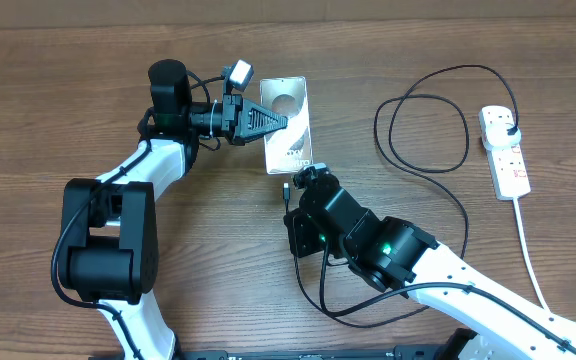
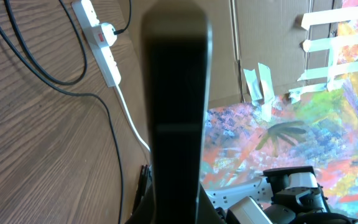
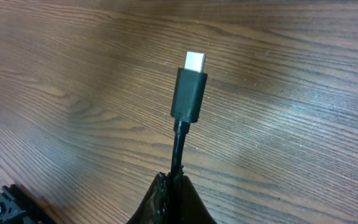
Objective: Plug charger to phone and switch on socket
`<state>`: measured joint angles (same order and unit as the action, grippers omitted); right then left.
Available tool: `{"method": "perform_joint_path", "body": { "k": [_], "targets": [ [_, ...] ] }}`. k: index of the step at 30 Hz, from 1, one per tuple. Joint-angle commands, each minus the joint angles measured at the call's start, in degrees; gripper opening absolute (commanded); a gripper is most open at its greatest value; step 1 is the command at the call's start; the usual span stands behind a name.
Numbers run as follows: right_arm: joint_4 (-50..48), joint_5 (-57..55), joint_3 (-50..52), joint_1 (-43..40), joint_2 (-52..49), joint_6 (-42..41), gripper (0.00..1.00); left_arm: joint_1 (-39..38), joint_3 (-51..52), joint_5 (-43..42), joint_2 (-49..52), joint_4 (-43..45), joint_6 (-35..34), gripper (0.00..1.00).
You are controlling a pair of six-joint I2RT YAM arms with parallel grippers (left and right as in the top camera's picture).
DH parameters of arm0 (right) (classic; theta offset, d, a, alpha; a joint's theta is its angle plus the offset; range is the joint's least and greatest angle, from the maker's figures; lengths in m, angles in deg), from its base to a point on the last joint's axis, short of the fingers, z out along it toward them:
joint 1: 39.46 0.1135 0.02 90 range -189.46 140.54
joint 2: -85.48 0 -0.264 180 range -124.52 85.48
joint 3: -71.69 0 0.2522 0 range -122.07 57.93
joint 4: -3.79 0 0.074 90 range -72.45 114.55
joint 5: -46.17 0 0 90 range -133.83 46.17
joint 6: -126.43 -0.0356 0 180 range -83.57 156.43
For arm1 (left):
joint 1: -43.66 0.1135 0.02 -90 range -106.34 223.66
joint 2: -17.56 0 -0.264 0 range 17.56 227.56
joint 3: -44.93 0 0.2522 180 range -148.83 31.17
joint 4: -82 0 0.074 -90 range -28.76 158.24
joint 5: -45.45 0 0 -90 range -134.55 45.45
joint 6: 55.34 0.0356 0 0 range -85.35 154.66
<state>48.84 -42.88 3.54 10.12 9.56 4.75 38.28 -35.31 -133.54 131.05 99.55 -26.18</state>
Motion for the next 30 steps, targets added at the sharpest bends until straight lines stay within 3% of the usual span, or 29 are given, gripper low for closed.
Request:
{"method": "perform_joint_path", "body": {
  "k": [1,30],
  "targets": [
    [0.07,-1.25,-2.49,-0.55,0.04,-0.02,0.04,0.0,-0.66,-1.55,-0.57,0.24,1.79,0.04],
    [0.0,-0.85,-3.61,-2.47,0.02,0.02,0.04,-0.33,-0.66,-1.53,-0.57,-0.52,0.35,0.04]
  ]
}}
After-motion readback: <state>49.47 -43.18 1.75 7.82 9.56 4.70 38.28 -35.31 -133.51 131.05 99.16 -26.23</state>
